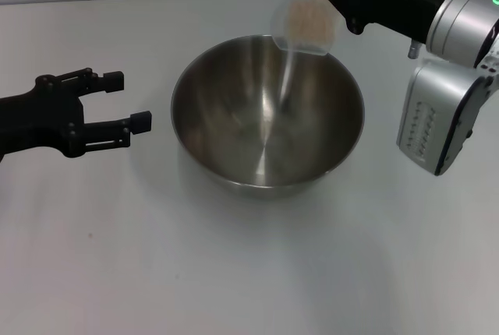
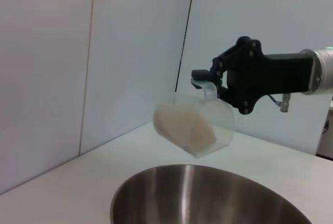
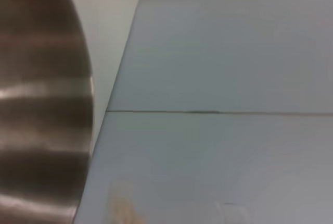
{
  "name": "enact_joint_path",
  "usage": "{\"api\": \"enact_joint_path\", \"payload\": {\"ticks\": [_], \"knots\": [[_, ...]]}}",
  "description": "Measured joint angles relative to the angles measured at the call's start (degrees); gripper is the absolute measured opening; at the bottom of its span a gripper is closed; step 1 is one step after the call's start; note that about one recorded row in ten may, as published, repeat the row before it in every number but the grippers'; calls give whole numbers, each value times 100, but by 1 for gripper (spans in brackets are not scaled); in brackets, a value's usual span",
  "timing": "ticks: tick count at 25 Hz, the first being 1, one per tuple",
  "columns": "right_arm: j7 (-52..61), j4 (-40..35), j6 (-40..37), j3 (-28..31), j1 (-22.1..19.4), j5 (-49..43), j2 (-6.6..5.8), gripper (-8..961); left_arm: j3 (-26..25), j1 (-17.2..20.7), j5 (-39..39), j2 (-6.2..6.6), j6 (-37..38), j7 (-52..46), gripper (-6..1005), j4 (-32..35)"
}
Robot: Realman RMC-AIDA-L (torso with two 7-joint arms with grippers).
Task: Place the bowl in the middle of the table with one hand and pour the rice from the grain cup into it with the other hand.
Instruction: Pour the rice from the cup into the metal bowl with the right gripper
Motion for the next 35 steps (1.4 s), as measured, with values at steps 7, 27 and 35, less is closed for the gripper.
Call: {"api": "enact_joint_path", "payload": {"ticks": [7, 27, 35], "knots": [[-463, -213, 20, -128, -126, 9, 4, 11, -8, 16, -41, 0, -12, 7, 829, 3], [-1850, -390, 680, -775, -330, -5, 11, 12, -9, -4, -53, 0, -61, 9, 829, -18], [-2020, -443, 884, -1004, -395, -22, 4, 12, -9, -22, -61, 0, -76, 9, 829, -34]]}}
